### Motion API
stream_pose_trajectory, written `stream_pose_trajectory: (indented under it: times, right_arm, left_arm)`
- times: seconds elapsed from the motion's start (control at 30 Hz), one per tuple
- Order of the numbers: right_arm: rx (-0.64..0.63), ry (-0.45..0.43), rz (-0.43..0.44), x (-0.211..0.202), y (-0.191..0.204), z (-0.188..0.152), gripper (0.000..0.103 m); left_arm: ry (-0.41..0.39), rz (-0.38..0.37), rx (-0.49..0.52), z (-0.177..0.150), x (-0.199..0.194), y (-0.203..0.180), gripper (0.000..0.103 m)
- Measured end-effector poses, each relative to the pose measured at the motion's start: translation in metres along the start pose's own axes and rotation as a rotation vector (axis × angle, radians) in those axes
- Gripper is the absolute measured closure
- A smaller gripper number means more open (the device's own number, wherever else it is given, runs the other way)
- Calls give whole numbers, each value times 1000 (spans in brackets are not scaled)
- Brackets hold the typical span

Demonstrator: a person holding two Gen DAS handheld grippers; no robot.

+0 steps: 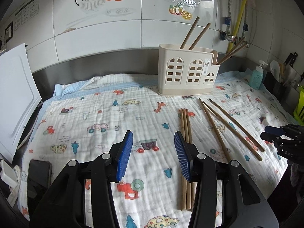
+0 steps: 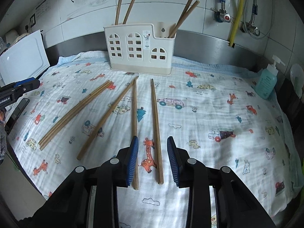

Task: Organize utensils
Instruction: 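Close the right gripper on a wooden chopstick while the left gripper approaches another, then close the left gripper on a wooden chopstick lying on the cloth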

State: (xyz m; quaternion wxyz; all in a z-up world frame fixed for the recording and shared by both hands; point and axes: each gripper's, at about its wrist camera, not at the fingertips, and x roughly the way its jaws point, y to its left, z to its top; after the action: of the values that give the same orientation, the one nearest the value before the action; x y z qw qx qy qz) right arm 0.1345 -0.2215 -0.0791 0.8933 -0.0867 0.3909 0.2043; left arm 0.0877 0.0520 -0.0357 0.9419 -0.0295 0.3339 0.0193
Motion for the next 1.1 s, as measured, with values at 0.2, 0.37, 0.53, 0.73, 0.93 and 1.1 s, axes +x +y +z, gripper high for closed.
stream_pose_trajectory:
  times: [0.2,0.37,0.53,0.73,0.93,1.1]
  right_arm:
    - [3,34,10,17,-2,-5,80]
    - [7,53,1,30,-2,-7,83]
    - [17,74,0,38,-4,-10,88]
    - [-4,74,-28,40,-3,-11,95]
    - [-26,72,-50,39,1,-10,96]
    - [-37,67,-58,39,2,-11,96]
  left_arm:
    - [62,-24,12,-18,11,-6,57]
    - [105,-55,11,-29,18,-8,57]
    - [128,-70,12,-33,23,-12,57]
    - [150,-104,17,-36,28,-19,59]
    - [169,-114,21,-38,35,-24,59]
    - [178,-123,29,-37,38,-27,67]
